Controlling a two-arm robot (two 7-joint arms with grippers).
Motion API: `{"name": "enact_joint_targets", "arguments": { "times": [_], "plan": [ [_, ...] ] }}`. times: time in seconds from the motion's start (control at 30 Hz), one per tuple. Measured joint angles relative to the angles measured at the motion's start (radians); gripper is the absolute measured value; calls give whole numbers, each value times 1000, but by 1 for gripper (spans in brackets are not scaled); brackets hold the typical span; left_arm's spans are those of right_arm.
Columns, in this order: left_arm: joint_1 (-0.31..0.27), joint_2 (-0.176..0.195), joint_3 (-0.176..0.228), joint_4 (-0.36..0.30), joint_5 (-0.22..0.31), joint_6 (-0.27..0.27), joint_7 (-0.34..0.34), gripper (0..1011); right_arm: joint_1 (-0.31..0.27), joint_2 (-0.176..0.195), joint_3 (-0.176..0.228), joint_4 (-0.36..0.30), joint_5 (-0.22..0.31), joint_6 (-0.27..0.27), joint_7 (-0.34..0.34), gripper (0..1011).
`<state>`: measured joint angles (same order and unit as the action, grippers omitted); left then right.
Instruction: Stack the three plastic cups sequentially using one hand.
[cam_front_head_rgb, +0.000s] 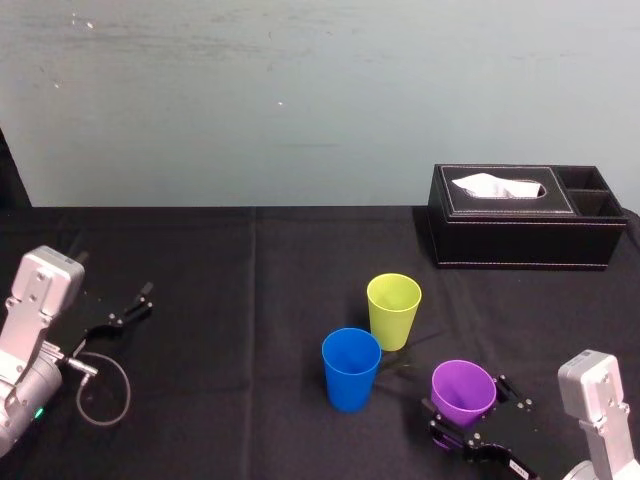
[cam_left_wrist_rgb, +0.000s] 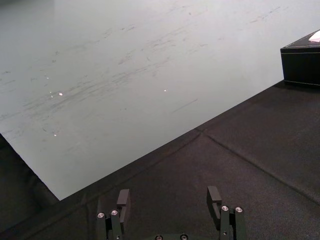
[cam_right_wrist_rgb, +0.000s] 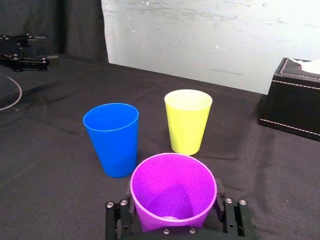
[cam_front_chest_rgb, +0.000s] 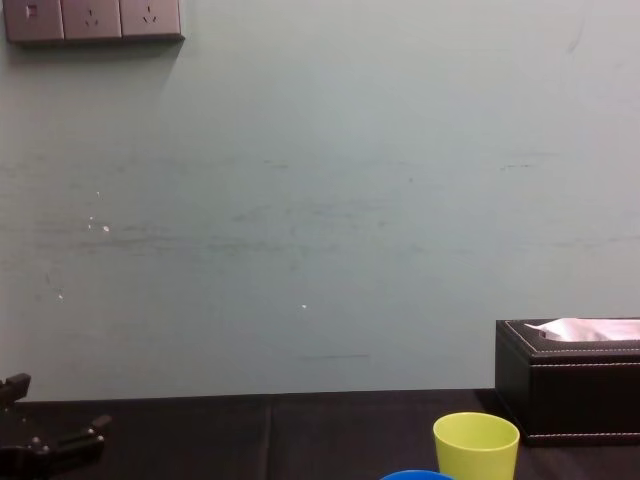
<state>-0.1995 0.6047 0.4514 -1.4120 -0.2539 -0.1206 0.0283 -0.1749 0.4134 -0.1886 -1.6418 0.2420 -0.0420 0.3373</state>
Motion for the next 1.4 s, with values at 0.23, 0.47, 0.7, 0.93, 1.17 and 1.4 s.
{"name": "enact_joint_targets", "arguments": {
  "times": [0.23,0.47,0.7,0.93,1.17,1.4],
  "plan": [
    [0,0,0,0,0,0,0,1000,0,0,0,0,0,0,0,771],
    [0,0,0,0,0,0,0,1000,1,2,0,-5,-1,0,1,743],
    [0,0,0,0,0,0,0,1000,27,9,2,-44,-4,25,1,743],
    [0,0,0,0,0,0,0,1000,88,16,3,-90,-6,89,-3,743],
    [0,0,0,0,0,0,0,1000,174,15,-15,-93,-2,148,3,743],
    [0,0,0,0,0,0,0,1000,261,5,-42,-60,2,188,13,743]
  ]
}}
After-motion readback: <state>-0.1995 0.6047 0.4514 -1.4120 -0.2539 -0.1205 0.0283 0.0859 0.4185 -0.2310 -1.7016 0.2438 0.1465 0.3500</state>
